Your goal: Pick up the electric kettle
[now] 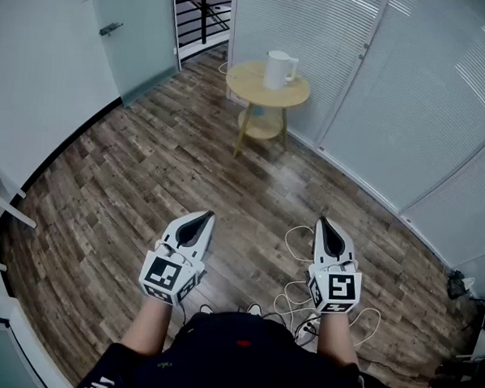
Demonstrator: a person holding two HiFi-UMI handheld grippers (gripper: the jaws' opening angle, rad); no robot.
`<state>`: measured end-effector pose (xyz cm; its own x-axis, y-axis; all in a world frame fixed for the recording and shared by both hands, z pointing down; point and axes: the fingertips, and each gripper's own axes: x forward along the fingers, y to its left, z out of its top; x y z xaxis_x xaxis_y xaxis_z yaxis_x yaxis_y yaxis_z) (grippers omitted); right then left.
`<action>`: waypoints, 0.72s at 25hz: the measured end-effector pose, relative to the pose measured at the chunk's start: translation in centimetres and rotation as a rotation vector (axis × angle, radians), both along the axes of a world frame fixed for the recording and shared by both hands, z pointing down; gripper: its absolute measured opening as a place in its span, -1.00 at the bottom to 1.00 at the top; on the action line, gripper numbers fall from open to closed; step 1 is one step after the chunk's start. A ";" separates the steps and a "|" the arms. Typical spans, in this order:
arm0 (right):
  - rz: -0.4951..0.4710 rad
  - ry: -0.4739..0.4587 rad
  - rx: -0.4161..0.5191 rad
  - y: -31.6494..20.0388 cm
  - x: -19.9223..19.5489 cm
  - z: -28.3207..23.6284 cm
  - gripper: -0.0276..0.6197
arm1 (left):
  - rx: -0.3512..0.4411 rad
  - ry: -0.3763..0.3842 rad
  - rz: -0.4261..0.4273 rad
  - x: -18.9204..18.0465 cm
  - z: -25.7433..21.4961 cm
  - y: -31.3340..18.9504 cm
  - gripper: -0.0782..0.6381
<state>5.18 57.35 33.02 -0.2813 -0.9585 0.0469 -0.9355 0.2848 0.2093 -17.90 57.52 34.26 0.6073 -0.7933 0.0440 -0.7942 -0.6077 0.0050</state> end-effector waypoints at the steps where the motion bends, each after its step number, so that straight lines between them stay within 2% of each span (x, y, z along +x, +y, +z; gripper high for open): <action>1: 0.000 0.003 0.000 -0.2 0.1 0.0 -0.83 | -0.001 -0.002 0.002 0.1 0.0 -0.1 -0.72; 10: -0.002 0.007 -0.004 -1.0 1.4 0.0 -0.84 | 0.005 -0.013 0.007 1.8 -0.3 -0.6 -0.72; 14: 0.001 -0.067 0.015 -1.0 2.7 -0.2 -0.83 | -0.001 -0.019 0.008 2.8 -0.1 -0.4 -0.72; 18: -0.002 -0.086 0.011 -1.2 4.2 0.1 -0.83 | 0.009 -0.033 0.005 4.2 0.1 -0.5 -0.72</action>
<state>9.39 56.11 33.17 -0.2862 -0.9581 0.0124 -0.9495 0.2853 0.1309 -13.69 57.04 34.35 0.6094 -0.7908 0.0572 -0.7909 -0.6114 -0.0262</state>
